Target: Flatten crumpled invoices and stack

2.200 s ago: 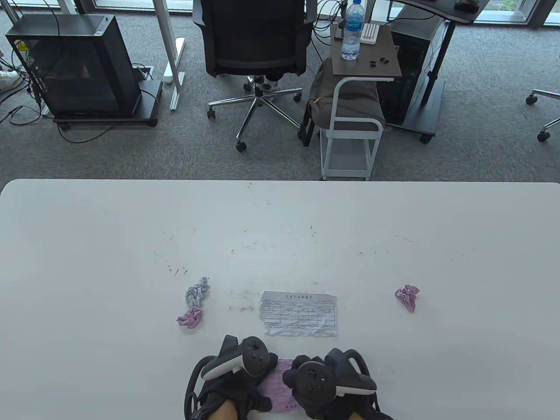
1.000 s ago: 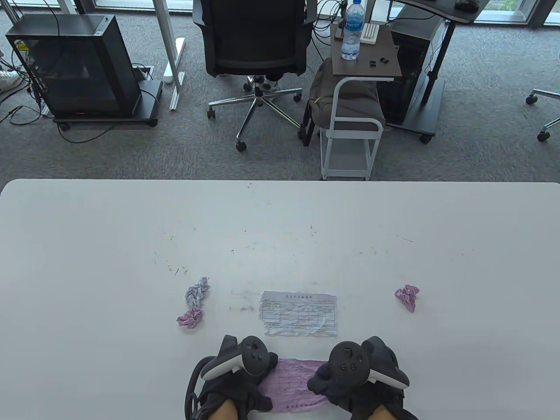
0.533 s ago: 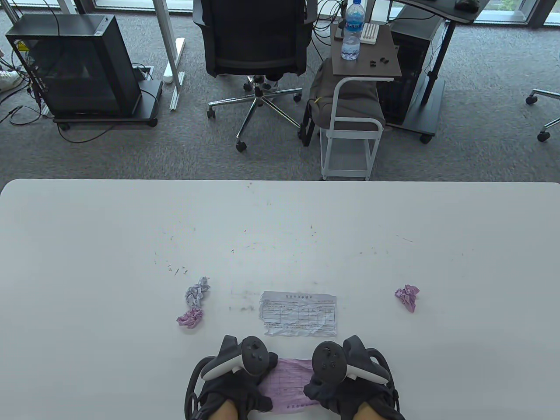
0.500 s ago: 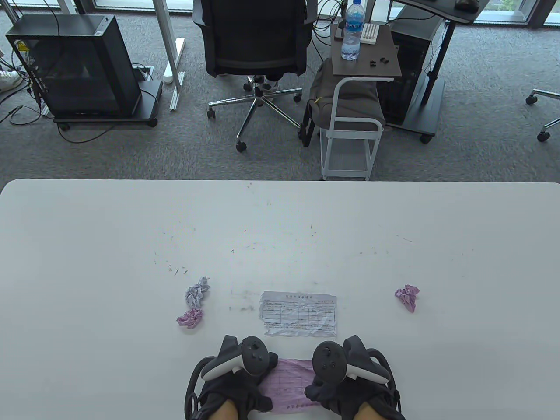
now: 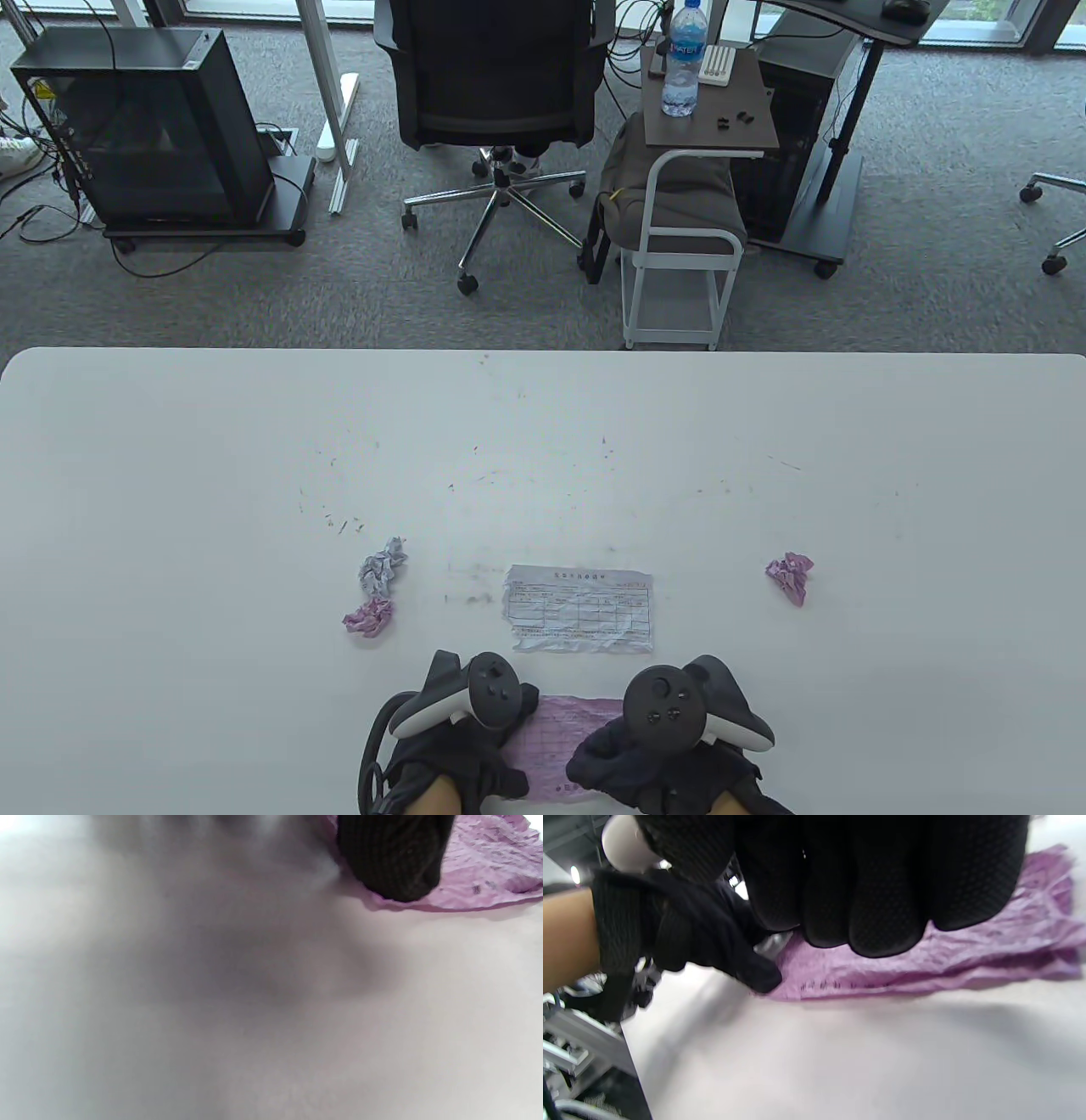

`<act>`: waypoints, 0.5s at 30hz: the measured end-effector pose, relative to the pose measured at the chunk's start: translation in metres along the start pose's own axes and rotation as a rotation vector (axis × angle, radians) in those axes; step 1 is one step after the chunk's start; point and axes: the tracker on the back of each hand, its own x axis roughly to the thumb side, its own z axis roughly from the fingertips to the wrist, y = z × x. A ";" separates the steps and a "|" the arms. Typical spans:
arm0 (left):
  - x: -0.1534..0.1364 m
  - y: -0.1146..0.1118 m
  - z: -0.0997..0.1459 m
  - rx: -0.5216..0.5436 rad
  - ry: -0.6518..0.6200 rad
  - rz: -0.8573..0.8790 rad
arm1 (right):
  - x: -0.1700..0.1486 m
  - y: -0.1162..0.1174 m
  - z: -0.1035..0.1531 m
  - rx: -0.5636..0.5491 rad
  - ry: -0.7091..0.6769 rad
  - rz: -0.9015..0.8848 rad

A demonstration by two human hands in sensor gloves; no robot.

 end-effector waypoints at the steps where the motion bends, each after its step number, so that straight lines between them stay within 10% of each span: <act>1: 0.000 0.000 0.000 0.000 -0.001 0.001 | 0.000 0.004 -0.003 0.039 0.022 0.056; 15: 0.000 -0.001 0.001 0.002 0.008 0.002 | -0.024 0.009 -0.005 0.076 0.255 0.139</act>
